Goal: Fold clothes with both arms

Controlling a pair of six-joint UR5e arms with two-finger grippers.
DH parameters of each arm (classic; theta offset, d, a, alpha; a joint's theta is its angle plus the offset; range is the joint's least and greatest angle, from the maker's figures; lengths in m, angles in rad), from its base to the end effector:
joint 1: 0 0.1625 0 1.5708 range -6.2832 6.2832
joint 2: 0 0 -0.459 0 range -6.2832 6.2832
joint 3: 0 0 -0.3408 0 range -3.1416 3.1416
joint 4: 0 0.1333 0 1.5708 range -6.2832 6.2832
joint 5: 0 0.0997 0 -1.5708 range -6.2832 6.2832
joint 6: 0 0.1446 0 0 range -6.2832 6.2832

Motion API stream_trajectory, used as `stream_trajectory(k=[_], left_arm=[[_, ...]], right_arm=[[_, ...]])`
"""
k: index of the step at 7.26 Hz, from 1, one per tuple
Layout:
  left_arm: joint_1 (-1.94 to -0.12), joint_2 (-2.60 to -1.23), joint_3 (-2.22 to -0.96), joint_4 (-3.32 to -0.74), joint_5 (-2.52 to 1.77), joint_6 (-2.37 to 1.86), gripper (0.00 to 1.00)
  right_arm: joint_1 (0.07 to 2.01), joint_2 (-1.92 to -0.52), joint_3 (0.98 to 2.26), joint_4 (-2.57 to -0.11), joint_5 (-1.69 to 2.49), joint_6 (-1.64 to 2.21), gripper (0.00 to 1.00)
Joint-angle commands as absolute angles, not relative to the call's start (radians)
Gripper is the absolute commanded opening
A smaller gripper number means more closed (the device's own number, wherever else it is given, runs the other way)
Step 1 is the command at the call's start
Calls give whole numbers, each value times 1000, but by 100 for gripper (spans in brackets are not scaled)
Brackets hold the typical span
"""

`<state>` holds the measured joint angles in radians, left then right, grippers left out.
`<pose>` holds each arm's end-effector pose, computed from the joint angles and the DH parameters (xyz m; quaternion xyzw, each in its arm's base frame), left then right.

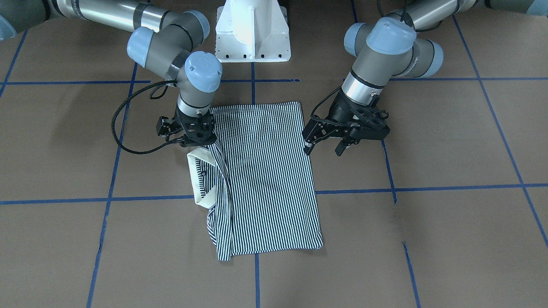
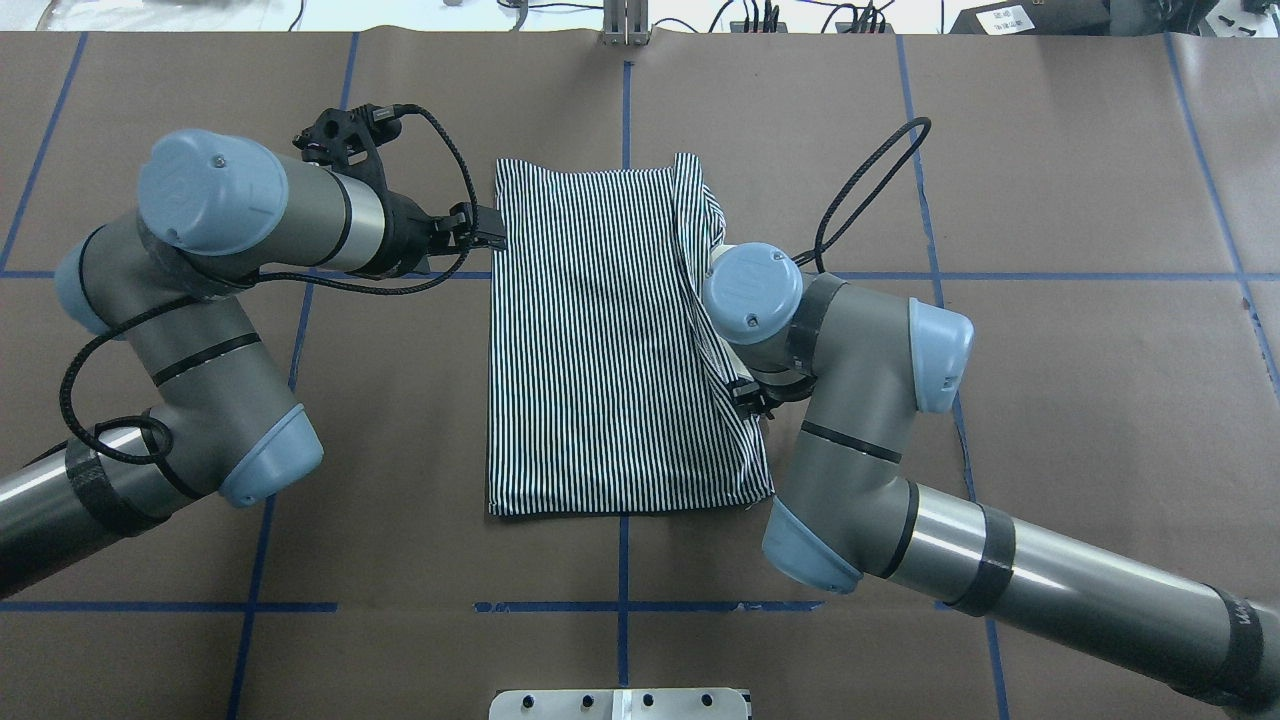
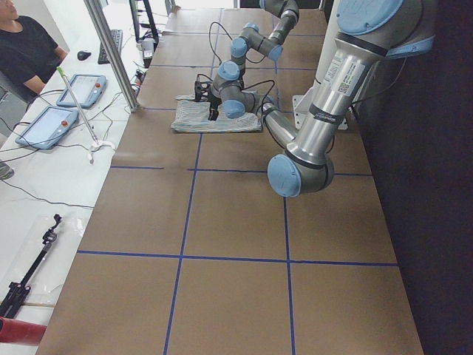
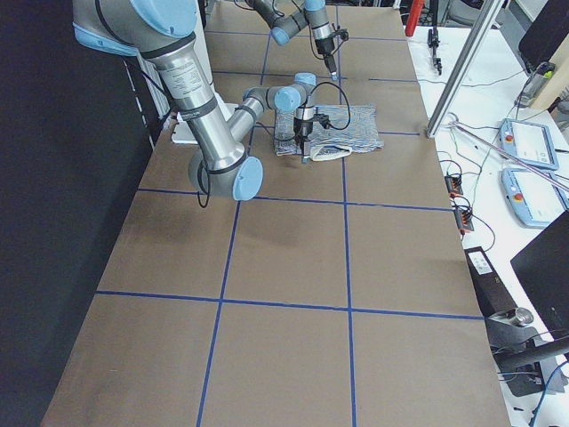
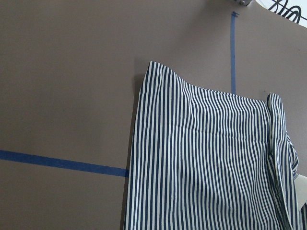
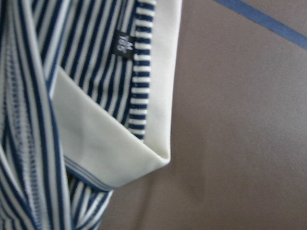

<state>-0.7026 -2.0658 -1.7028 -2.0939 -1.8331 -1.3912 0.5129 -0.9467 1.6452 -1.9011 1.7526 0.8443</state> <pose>0.4435 -0.5010 0.3325 0.1310 0.5344 -0.1464 0.8221 -0.5342 -0.4238 0.4126 0.0332 -0.2002 -0.1209 0.9717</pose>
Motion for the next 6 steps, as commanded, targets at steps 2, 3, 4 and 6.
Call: stream_trajectory(k=[2,3,4,6], left_arm=[[-703,-2062,-1704,-2094,-1833,-1385,100],[-703,-2062,-1704,-2094,-1833,-1384,100],[-703,-2062,-1703,-2094,-1833,-1384,100],[-703,-2062,-1703,-2094,-1833,-1384,100]], right_arm=[[523,-893,1668,-1925,1766,842,100],[520,-838,1611,-1919,1764,845,100],[519,-790,1550,-1911,1764,844,100],[517,-764,1505,-1858,1764,844,100]])
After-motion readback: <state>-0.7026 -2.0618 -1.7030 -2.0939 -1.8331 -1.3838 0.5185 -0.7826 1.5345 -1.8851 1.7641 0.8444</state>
